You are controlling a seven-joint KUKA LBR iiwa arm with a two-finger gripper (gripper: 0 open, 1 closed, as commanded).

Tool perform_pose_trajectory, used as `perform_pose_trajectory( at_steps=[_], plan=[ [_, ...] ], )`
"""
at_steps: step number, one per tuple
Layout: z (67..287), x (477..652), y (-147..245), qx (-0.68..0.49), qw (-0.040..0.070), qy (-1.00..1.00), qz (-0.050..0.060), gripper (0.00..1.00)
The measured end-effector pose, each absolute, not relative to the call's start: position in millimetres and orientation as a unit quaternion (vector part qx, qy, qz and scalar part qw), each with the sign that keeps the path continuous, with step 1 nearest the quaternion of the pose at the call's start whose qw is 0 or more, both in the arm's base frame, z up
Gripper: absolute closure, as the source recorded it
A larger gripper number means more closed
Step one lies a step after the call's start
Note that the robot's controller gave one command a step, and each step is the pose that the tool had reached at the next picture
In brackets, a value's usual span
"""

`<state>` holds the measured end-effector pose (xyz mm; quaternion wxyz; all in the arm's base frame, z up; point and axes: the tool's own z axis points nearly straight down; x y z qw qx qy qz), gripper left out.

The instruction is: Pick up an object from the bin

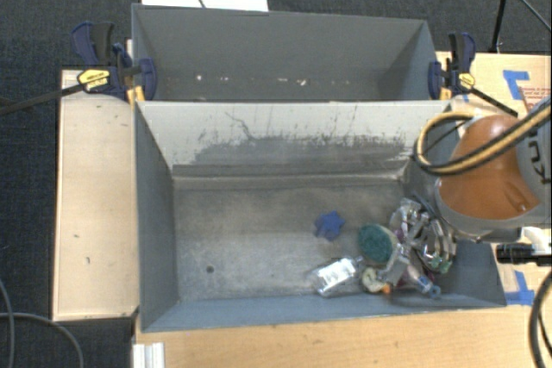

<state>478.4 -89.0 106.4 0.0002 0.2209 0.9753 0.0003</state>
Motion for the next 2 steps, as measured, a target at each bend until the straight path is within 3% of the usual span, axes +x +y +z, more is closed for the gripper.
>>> perform_pose_trajectory(
  at_steps=[1,2],
  plan=[
    [72.4,484.2,-81.3,0.32,-0.001,0.948,0.003,0.0],
    [74.1,485.3,-79.1,0.316,0.0,0.949,0.002,0.0]
  ],
)
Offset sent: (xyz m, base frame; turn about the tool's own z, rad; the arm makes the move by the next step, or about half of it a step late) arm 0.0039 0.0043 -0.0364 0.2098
